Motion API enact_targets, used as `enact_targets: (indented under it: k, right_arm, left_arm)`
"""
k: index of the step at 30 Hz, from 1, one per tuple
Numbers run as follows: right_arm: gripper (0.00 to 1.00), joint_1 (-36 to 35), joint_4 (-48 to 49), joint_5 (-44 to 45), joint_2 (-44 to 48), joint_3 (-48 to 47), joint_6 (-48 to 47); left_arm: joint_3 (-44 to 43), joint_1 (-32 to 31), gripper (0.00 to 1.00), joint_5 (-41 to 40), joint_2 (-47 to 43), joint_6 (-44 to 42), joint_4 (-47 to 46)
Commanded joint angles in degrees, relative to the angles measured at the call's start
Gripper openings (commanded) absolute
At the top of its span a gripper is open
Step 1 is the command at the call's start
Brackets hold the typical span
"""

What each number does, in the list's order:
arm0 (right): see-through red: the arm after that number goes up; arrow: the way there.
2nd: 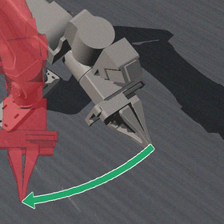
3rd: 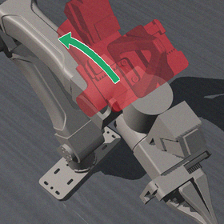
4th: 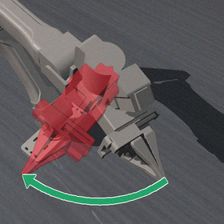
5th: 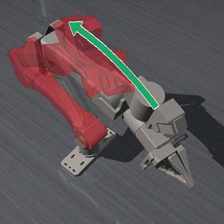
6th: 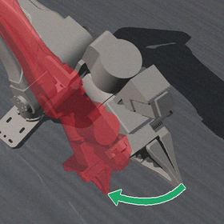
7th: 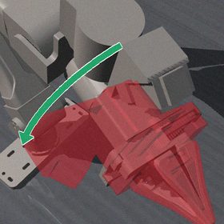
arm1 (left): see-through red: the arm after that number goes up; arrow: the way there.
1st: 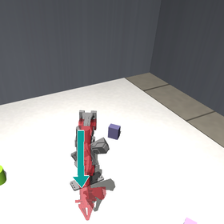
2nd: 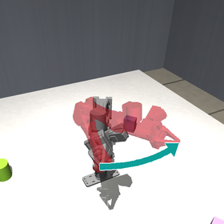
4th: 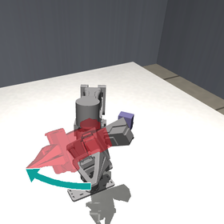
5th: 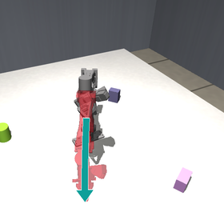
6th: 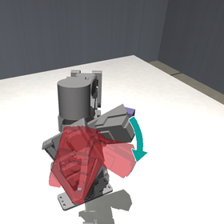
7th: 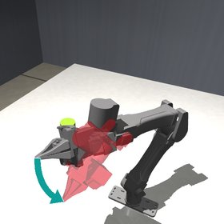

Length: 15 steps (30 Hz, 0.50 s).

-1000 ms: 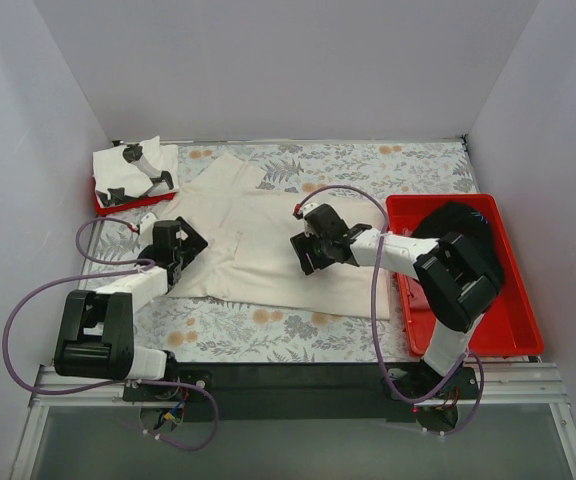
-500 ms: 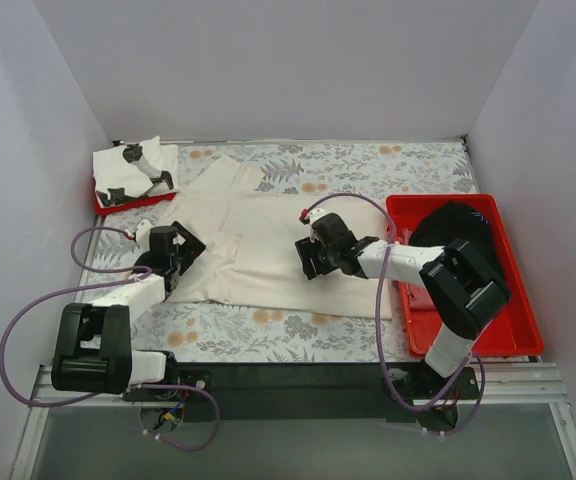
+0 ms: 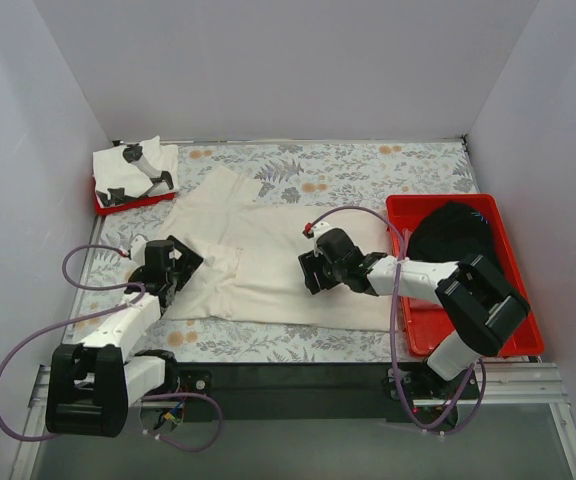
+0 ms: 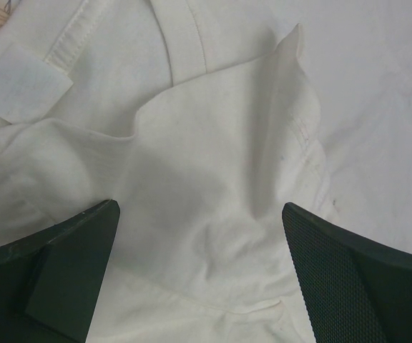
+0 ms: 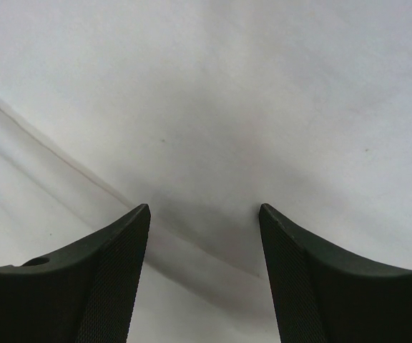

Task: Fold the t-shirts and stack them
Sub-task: Fold the tshirt

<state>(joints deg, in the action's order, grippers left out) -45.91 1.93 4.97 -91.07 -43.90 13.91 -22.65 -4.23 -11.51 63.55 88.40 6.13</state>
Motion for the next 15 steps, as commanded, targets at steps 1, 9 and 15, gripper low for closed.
enact_targets:
  k: [1,9,15]
  right_arm:
    - [0.56,-2.0,-8.0,-3.5,-0.9,3.8,3.2]
    - [0.56,-5.7,-7.7,-3.7,-0.3,5.8,4.5]
    - [0.56,-7.5,-7.7,-3.7,0.4,5.6,5.4]
  left_arm:
    - [2.3,0.2,0.91,-0.3,-3.8,1.3,8.1]
    - [3.1,-0.4,0.91,-3.4,-13.4,2.8,13.2]
    - [2.4,-0.5,0.91,-4.3,-14.6,3.2,14.3]
